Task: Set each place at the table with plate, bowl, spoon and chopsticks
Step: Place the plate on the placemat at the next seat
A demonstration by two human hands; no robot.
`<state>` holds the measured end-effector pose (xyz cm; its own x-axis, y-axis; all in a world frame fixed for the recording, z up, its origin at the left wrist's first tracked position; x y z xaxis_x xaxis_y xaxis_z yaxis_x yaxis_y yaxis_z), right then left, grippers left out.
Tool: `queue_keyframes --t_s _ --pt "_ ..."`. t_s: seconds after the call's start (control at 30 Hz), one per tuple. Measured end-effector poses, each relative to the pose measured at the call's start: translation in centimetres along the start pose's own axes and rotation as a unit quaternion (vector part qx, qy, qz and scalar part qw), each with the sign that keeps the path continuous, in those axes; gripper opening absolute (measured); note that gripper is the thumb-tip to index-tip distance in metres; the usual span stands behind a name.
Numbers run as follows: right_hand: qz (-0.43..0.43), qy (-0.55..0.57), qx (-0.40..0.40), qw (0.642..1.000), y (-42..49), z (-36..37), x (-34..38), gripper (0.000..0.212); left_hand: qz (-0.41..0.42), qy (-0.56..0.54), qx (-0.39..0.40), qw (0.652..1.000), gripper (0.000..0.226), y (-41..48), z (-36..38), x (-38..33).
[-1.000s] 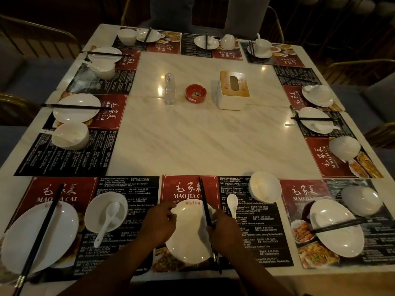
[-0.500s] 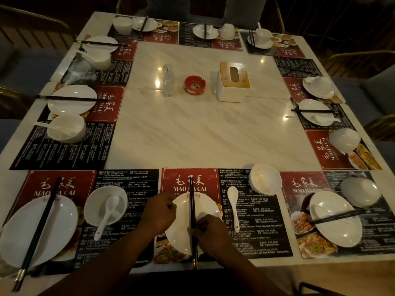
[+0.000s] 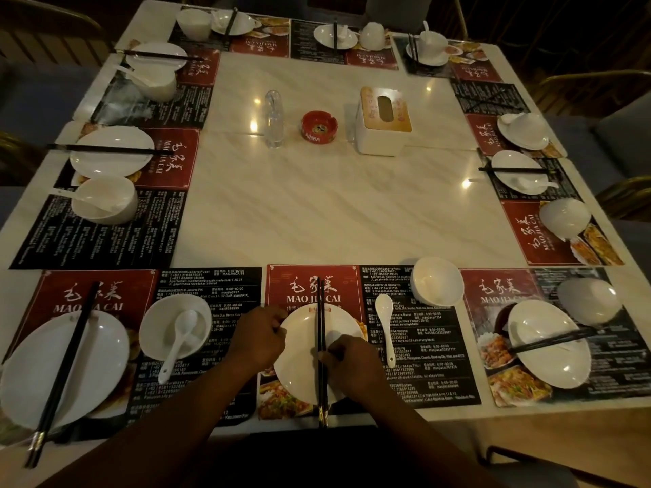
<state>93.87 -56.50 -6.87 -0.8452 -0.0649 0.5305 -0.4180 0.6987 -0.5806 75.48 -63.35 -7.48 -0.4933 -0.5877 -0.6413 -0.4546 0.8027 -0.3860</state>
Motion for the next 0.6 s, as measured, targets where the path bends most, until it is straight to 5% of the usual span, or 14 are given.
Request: queue_keyframes --t_s 0.17,0.6 --pt "0.003 -0.024 -0.044 0.999 0.32 0.35 0.41 0.048 -0.003 -0.009 0.016 1.0 0.032 -0.08 0.04 0.56" --pt "-0.013 -0.019 -0.035 0.999 0.26 0.88 0.58 0.033 0.004 -0.009 0.019 1.0 0.035 -0.02 0.15 0.92"
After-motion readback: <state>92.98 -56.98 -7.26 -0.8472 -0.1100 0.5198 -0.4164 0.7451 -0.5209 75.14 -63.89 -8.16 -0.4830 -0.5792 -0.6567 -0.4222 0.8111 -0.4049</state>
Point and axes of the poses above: each hand's wrist, its own y-axis towards the middle knuckle, its own z-axis out of the palm, x = y × z, the point moved 1 cm from there along y, towards the middle knuckle, and after that the axes turned 4 degrees about x, right-handed, at the moved point
